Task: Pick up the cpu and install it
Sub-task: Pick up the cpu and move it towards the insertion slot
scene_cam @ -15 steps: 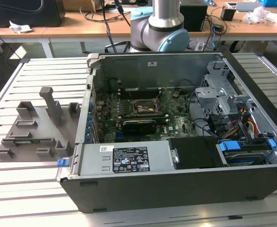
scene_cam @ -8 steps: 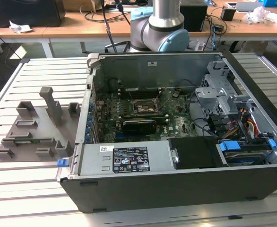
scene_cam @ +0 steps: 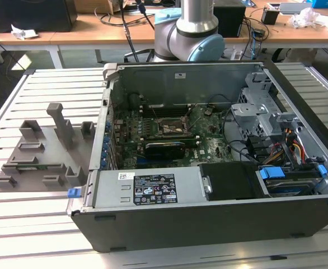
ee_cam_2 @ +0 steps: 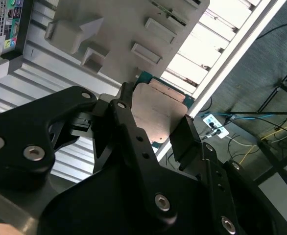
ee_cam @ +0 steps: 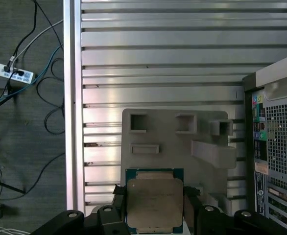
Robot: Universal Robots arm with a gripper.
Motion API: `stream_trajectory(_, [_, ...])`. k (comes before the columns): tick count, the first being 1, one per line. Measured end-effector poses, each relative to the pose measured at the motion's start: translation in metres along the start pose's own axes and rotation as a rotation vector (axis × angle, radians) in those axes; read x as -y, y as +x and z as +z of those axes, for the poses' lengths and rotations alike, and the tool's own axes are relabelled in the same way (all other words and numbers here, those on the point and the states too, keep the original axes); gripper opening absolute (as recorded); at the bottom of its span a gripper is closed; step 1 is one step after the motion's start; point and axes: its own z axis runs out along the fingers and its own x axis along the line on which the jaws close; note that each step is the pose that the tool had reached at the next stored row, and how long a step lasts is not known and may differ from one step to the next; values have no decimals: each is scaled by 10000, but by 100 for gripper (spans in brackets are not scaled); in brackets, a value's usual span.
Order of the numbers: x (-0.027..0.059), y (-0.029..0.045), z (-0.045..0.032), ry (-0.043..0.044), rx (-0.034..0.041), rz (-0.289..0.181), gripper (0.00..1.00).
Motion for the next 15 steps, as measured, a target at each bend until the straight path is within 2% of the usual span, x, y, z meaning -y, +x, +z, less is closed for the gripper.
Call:
stream_trajectory(3, [1, -8, -2, 1, -2, -2, 55])
stream_trajectory(6, [-2, -62, 0, 4, -2, 0, 55])
stream_trajectory(15, [-9, -351, 9, 4, -1, -2, 55])
